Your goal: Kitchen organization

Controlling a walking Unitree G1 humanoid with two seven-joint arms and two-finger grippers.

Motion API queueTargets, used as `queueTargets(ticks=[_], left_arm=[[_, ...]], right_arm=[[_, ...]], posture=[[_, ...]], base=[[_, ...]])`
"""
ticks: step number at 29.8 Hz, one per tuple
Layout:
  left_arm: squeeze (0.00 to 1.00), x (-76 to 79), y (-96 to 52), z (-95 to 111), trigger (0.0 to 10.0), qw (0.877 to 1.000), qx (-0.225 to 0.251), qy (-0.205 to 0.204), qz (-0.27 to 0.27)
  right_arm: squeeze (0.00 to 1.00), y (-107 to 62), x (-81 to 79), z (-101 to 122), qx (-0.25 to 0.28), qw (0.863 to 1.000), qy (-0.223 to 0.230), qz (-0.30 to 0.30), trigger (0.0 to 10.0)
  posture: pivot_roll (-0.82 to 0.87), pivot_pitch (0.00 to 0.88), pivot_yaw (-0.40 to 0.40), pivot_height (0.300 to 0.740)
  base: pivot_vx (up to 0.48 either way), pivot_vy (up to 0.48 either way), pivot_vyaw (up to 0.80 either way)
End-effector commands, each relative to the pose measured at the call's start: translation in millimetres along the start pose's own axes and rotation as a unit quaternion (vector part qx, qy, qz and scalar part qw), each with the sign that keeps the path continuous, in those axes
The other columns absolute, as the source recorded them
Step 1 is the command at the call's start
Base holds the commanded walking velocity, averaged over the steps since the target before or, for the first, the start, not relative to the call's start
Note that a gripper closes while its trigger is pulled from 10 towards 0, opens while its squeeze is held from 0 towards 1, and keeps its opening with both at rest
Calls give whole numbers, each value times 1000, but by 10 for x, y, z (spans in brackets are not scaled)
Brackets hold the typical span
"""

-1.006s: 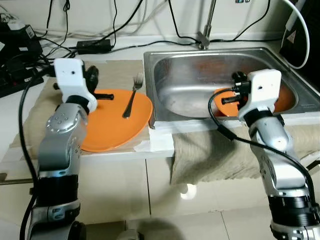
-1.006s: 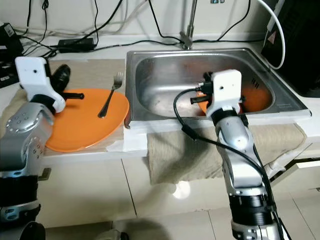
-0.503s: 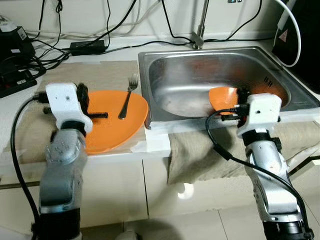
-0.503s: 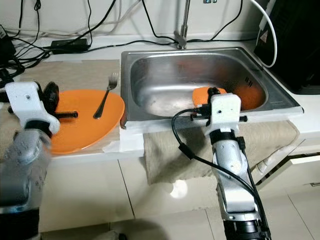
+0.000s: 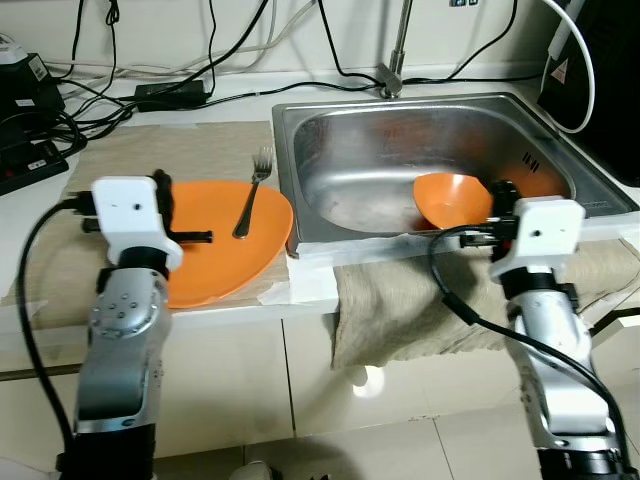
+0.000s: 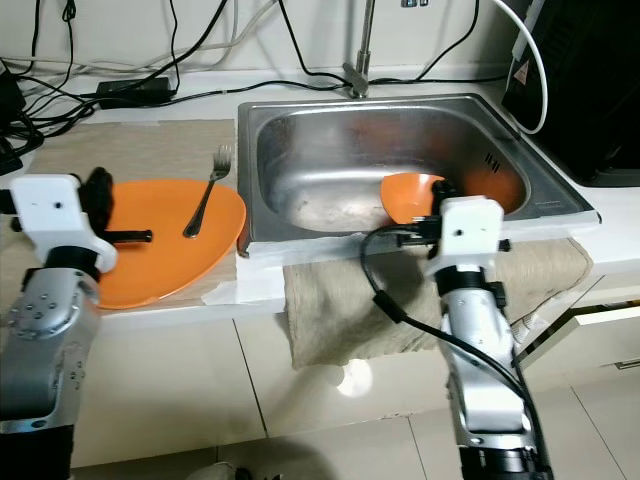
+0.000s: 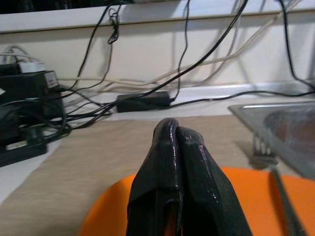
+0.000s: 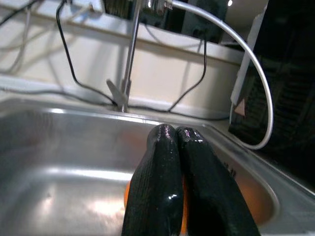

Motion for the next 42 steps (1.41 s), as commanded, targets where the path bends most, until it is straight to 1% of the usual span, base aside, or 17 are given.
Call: queueTargets(ticks=[1,2,4,6,7,8,11,13,18,24,29,33,34,35,38,41,42], left_arm=[[0,-35,-22,10,10000,1000,-1,2,-2],[0,-80,-19,-39,10000,1000,-11,-3,-6],[0,-62,-20,-76,10000,1000,-21,-10,-16],[0,-32,-27,-68,10000,1000,-19,-12,-21],[0,35,-53,-76,10000,999,-23,-23,-32],[0,55,-62,-79,10000,999,-24,-29,-36],[0,72,-77,-49,10000,998,-18,-36,-40],[0,96,-83,-17,10000,998,-18,-53,-42],[0,152,-62,150,10000,995,9,-83,-45],[0,196,-62,210,10000,993,9,-113,-30],[0,257,-73,231,10000,992,7,-123,-27],[0,327,-94,250,10000,991,5,-132,-29],[0,327,-94,250,10000,991,5,-132,-29],[0,363,-105,260,10000,991,6,-127,-32],[0,387,-100,246,10000,991,-1,-130,-32],[0,375,-93,240,10000,991,-4,-131,-26],[0,363,-95,258,10000,992,1,-124,-22]], right_arm=[[0,-12,6,49,7,1000,2,6,10000],[0,-10,24,19,-3,1000,0,14,10000],[0,-2,26,0,-9,1000,2,21,10000],[0,4,14,-1,-10,1000,1,26,10000],[0,11,-36,-19,-17,999,4,41,10000],[0,12,-50,-23,-18,999,5,45,10000],[0,10,-79,-35,-23,998,7,52,10000],[0,0,-118,-45,-25,998,4,63,10000],[0,-1,-170,-61,-24,996,-3,80,10000],[0,4,-193,-94,-30,996,-3,88,10000],[0,30,-179,-115,-36,996,6,85,10000],[0,57,-181,-115,-38,995,-3,88,10000],[0,57,-181,-115,-38,995,-3,88,10000],[0,72,-184,-122,-39,995,-9,89,10000],[0,83,-214,-115,-36,995,-8,98,10000],[0,72,-237,-142,-42,994,-6,101,10000],[0,63,-245,-157,-44,994,-8,104,10000]], posture=[[43,4,27,740],[44,3,28,740],[47,0,26,740],[46,0,27,740],[45,0,23,740],[45,0,23,740],[46,0,22,740],[46,0,14,740],[45,0,8,740],[44,0,5,740],[42,0,-1,740],[42,0,-6,740],[42,0,-6,740],[45,0,-7,740],[47,0,-10,740],[48,0,-10,740],[50,0,-11,740]], base=[[0,0,0],[0,0,0],[0,0,0],[0,0,0],[0,0,0],[0,0,0],[0,0,0],[0,0,0],[0,0,0],[480,0,0],[480,0,0],[478,0,770],[472,0,781],[461,0,763],[461,0,0],[475,0,0],[480,0,0]])
Point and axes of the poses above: a point about 5 cm out from each wrist's last joint towards the gripper, its own y axis pointing out of the wrist towards the gripper, its own z axis along the axis of the wrist's last joint, x = y × z, the point moved 6 cm from there along y, pointing out of the wrist towards the gripper, and after that the axes turned 12 degrees about y, right-handed, at the moved point
